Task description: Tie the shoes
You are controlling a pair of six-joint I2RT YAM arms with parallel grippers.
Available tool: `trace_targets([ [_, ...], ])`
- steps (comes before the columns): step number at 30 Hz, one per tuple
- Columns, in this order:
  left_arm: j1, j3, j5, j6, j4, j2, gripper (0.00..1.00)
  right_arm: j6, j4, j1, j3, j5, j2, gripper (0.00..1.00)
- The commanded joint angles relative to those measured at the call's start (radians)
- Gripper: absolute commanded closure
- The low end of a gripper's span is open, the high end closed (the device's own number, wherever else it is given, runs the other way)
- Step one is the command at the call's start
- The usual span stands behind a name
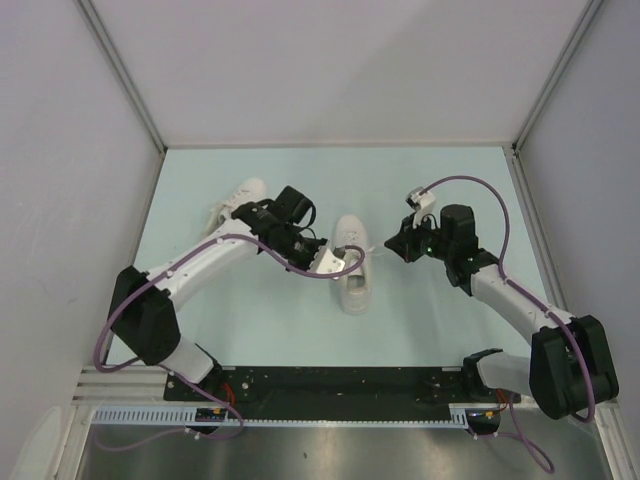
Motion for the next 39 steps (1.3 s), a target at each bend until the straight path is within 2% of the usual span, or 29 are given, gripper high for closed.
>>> trace_targets([
  [1,0.010,-0.047,0.046,-0.011,-0.018,-0.079,1.00,0.017,0.024,0.023,0.047,-0.006,-0.008,1.00],
  [5,0.016,-0.093,0.051,0.015,-0.033,-0.122,1.00,0.034,-0.048,0.032,0.047,-0.069,-0.035,1.00],
  [8,0.016,-0.124,0.061,0.041,-0.031,-0.140,1.00,0.048,-0.132,0.032,0.047,-0.156,-0.074,0.82],
  [9,0.016,-0.131,0.061,0.046,-0.025,-0.142,1.00,0.051,-0.146,0.028,0.047,-0.172,-0.086,0.65],
  [10,0.016,-0.133,0.060,0.047,-0.024,-0.140,1.00,0.056,-0.149,0.021,0.049,-0.176,-0.103,0.60],
  [15,0.018,-0.174,0.048,0.120,-0.044,-0.154,1.00,0.085,-0.109,-0.048,0.099,-0.193,-0.050,0.50],
  [20,0.018,-0.219,0.028,0.177,-0.050,-0.171,1.00,0.084,-0.080,-0.075,0.181,-0.271,0.137,0.47],
  [24,0.021,-0.239,0.009,0.205,-0.050,-0.168,1.00,0.053,-0.085,-0.072,0.201,-0.331,0.214,0.49],
  [32,0.019,-0.242,0.017,0.208,-0.031,-0.154,1.00,0.065,-0.091,-0.060,0.209,-0.388,0.306,0.52],
  [39,0.019,-0.233,0.023,0.213,-0.028,-0.143,1.00,0.119,-0.042,-0.026,0.213,-0.377,0.392,0.54],
])
